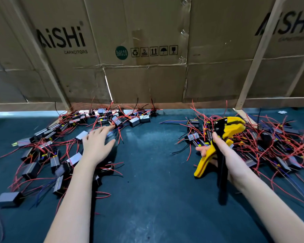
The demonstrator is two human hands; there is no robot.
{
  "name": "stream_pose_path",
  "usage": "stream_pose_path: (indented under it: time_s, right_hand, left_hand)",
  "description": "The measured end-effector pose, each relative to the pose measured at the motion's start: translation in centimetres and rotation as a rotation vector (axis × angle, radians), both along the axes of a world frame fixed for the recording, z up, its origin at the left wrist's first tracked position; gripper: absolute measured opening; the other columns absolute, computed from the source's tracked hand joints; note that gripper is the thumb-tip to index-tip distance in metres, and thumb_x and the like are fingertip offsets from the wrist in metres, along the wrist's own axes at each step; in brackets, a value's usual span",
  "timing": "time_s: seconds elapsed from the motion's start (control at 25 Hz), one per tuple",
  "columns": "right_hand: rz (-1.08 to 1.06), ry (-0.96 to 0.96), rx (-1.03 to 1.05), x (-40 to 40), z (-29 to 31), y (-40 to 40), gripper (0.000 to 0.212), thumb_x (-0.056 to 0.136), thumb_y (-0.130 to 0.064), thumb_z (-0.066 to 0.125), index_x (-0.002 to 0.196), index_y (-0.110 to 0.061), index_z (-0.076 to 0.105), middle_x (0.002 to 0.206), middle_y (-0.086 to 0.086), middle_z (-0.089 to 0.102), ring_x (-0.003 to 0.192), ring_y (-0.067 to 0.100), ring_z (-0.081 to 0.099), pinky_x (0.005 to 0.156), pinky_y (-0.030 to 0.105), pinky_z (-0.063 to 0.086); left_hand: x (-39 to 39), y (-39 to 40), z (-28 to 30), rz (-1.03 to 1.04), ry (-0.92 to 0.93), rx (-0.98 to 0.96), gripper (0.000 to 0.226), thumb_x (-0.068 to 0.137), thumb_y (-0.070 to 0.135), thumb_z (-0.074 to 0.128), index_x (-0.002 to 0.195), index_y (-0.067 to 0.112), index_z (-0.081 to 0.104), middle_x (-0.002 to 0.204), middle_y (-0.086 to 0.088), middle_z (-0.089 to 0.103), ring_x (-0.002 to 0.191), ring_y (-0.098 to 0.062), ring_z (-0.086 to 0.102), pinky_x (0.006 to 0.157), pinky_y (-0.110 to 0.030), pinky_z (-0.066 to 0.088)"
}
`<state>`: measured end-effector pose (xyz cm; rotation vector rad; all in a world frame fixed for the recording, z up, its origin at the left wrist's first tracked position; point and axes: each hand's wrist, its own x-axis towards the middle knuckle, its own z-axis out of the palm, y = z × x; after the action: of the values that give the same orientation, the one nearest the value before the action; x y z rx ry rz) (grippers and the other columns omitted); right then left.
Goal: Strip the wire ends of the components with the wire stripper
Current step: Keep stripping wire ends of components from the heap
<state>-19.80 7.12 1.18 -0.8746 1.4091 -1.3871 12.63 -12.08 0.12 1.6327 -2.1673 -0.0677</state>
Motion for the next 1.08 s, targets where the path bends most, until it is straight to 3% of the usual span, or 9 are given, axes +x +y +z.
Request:
stream_pose_path:
  time_s: [0.08, 0.2, 0.36, 0.48, 0.56, 0.76, 0.84, 0.92, 1.08]
  right_hand:
    - [-0.05, 0.051, -0.017, -0.4, -0.1, 0.1, 0.072, 0.066, -0.074, 0.054, 0.064, -0.003, 0.068, 0.098, 0.011, 0.075, 0.095, 0.021, 0.07, 0.096, 0.043, 0.049]
    - [-0.011, 0.077, -0.07, -0.4, 0.4, 0.6, 0.07, 0.066, -0.075, 0.062, 0.065, -0.006, 0.07, 0.089, 0.02, 0.073, 0.081, 0.033, 0.071, 0.074, 0.039, 0.057]
    - [0.103, 0.092, -0.075, 0.0, 1.1, 1.0, 0.063, 0.07, -0.071, 0.066, 0.065, -0.008, 0.067, 0.084, 0.029, 0.069, 0.076, 0.039, 0.07, 0.068, 0.034, 0.056]
    - [0.13, 0.085, -0.076, 0.0, 1.4, 1.2, 0.055, 0.073, -0.061, 0.066, 0.069, -0.006, 0.065, 0.085, 0.031, 0.068, 0.073, 0.036, 0.071, 0.065, 0.034, 0.056]
    - [0.186, 0.133, -0.073, -0.2, 1.6, 1.8, 0.046, 0.074, -0.055, 0.067, 0.073, -0.009, 0.066, 0.088, 0.028, 0.07, 0.075, 0.035, 0.07, 0.074, 0.041, 0.057]
    - [0.384, 0.414, -0.097, -0.3, 2.2, 3.0, 0.037, 0.072, -0.049, 0.076, 0.088, -0.017, 0.066, 0.093, 0.013, 0.072, 0.089, 0.027, 0.069, 0.085, 0.032, 0.055]
    - [0.439, 0.436, -0.09, 0.1, 2.1, 3.0, 0.043, 0.071, -0.051, 0.074, 0.091, -0.015, 0.066, 0.096, 0.012, 0.072, 0.091, 0.026, 0.067, 0.087, 0.031, 0.052]
    - [0.445, 0.425, -0.055, 0.5, 2.0, 2.9, 0.045, 0.075, -0.055, 0.072, 0.091, -0.013, 0.068, 0.097, 0.008, 0.073, 0.092, 0.022, 0.067, 0.088, 0.029, 0.05]
    - [0.429, 0.303, -0.054, 1.0, 1.7, 2.8, 0.04, 0.083, -0.055, 0.065, 0.084, -0.015, 0.069, 0.095, 0.005, 0.075, 0.092, 0.021, 0.07, 0.083, 0.026, 0.052]
  left_hand:
    - [-0.2, 0.1, -0.1, -0.014, -0.009, 0.052, 0.046, 0.092, 0.028, 0.06, 0.137, 0.025, 0.053, 0.138, 0.0, 0.057, 0.13, -0.025, 0.047, 0.106, -0.041, 0.027]
    - [-0.7, 1.4, 0.8, -0.081, 0.183, -0.032, 0.021, 0.086, 0.016, 0.068, 0.106, 0.02, 0.072, 0.104, 0.0, 0.074, 0.103, -0.023, 0.066, 0.092, -0.032, 0.043]
    - [-3.9, 5.3, 3.4, -0.319, 0.343, -0.155, 0.013, 0.079, 0.006, 0.073, 0.08, 0.019, 0.076, 0.077, 0.009, 0.073, 0.071, -0.005, 0.064, 0.076, -0.026, 0.051]
    - [-7.9, 9.4, 3.7, -0.685, 0.312, 0.07, 0.006, 0.081, 0.018, 0.076, 0.086, 0.02, 0.075, 0.074, 0.012, 0.072, 0.069, -0.001, 0.064, 0.068, -0.02, 0.048]
    - [-9.3, 10.8, 3.8, -0.769, 0.415, 0.264, 0.021, 0.085, 0.032, 0.074, 0.103, 0.022, 0.072, 0.076, 0.006, 0.073, 0.071, -0.009, 0.067, 0.07, -0.022, 0.05]
    - [-8.1, 9.3, 4.0, -0.508, 0.752, 0.075, 0.014, 0.094, 0.009, 0.061, 0.101, 0.019, 0.069, 0.076, 0.002, 0.072, 0.071, -0.011, 0.064, 0.072, -0.037, 0.051]
    - [-7.7, 8.7, 3.7, -0.488, 0.66, 0.042, 0.02, 0.091, 0.0, 0.06, 0.097, 0.017, 0.069, 0.082, 0.005, 0.072, 0.075, -0.01, 0.064, 0.073, -0.031, 0.05]
    - [-7.8, 8.4, 2.8, -0.536, 0.376, -0.004, 0.023, 0.086, -0.004, 0.06, 0.098, 0.014, 0.07, 0.091, 0.003, 0.071, 0.083, -0.01, 0.062, 0.077, -0.027, 0.049]
    - [-8.3, 8.1, 1.7, -0.563, 0.015, -0.06, 0.018, 0.091, 0.014, 0.064, 0.104, 0.017, 0.076, 0.097, 0.0, 0.073, 0.098, -0.022, 0.059, 0.088, -0.034, 0.046]
